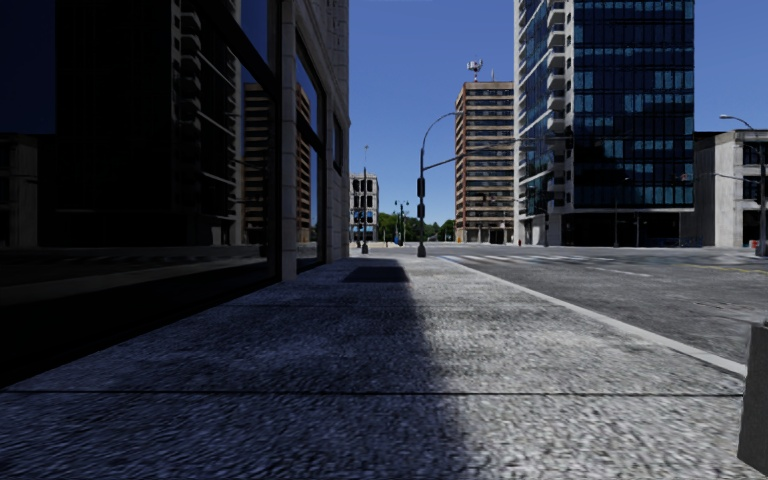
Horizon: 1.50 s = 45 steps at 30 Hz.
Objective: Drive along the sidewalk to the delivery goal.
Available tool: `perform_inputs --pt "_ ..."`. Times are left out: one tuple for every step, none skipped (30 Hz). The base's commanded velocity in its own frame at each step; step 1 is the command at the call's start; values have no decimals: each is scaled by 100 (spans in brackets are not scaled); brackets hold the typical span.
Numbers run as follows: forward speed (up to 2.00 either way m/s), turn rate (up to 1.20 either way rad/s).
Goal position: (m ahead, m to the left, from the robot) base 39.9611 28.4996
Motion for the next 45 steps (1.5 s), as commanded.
perform_inputs --pt "200 0" --pt "200 0" --pt "200 0" --pt "200 0" --pt "200 0" --pt "200 0" --pt "200 0" --pt "200 0" --pt "200 0" --pt "200 0" --pt "200 0" --pt "200 0" --pt "200 0" --pt "200 0" --pt "200 0" --pt "200 0" --pt "200 0" --pt "200 0" --pt "200 0" --pt "200 0" --pt "200 0" --pt "200 0" --pt "200 0" --pt "200 0" --pt "200 0" --pt "200 0" --pt "200 0" --pt "200 0" --pt "200 0" --pt "200 0" --pt "200 0" --pt "200 0" --pt "200 0" --pt "200 0" --pt "200 0" --pt "200 0" --pt "200 0" --pt "200 0" --pt "200 0" --pt "200 0" --pt "200 0" --pt "200 0" --pt "200 0" --pt "200 0" --pt "200 0"
